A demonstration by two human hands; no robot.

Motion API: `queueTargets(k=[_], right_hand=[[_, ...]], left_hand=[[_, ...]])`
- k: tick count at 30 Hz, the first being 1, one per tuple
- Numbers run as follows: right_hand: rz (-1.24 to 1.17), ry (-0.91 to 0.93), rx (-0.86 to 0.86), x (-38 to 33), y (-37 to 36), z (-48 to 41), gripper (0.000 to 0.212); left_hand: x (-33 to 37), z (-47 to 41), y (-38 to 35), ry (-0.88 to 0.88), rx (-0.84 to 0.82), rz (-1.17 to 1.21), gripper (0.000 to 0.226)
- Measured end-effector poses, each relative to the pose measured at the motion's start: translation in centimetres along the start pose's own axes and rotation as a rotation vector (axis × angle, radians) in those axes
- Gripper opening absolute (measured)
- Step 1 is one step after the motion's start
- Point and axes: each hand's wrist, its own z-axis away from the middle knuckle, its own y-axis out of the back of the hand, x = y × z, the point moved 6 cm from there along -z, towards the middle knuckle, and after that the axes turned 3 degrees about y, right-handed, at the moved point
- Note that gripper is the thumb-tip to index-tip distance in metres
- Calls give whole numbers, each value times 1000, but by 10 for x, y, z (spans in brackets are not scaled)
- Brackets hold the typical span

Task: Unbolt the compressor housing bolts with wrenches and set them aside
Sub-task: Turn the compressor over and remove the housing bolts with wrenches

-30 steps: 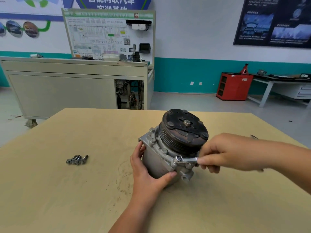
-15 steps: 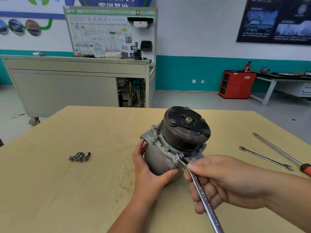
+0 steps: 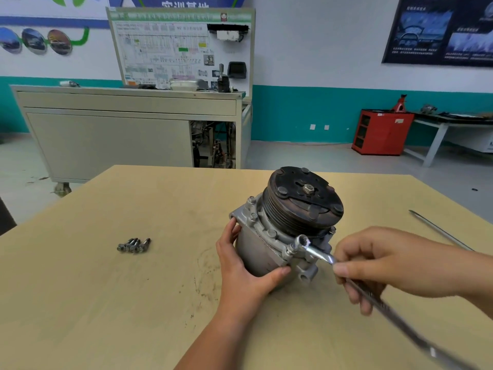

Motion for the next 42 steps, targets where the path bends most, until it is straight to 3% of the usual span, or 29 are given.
queueTargets(k=[4,8,12,15,18,20,22,25,28,33,39,42], right_hand=[[-299,-55,-181,-1,-31,7,26],[-517,-75,-87,-11,-41,4,30],[-515,-74,-44,-16,-43,0,31],[-223,-121,-29,-12,-27,-1,30],[438,-18,198,-19,15,-3,30],[649,57,321,-25,30,-2,27],[479,85,236,-17,26,-2,23],[0,27,27,-2,6,4,26],[-242,5,-107,1,-21,11,31],[-559,-62,-34,-8,-43,4,30],[-524,-131,-71,-15,-43,-4,25],[-141,-191,-61,-11,-18,-4,28]], left_hand=[[0,0,0,-6,2,-9,105],[1,0,0,-20,13,-16,105],[1,0,0,-25,6,-24,106],[0,0,0,-29,1,-16,105],[-3,-2,0,-25,-8,-1,105],[-4,-2,-1,-24,-10,0,104],[-4,-1,0,-21,-9,2,103],[-4,-1,0,-18,-8,3,105],[-3,0,1,-23,-6,3,105],[0,0,0,-33,3,-14,105],[-1,0,1,-27,7,-26,106],[-1,0,1,-10,0,-8,105]])
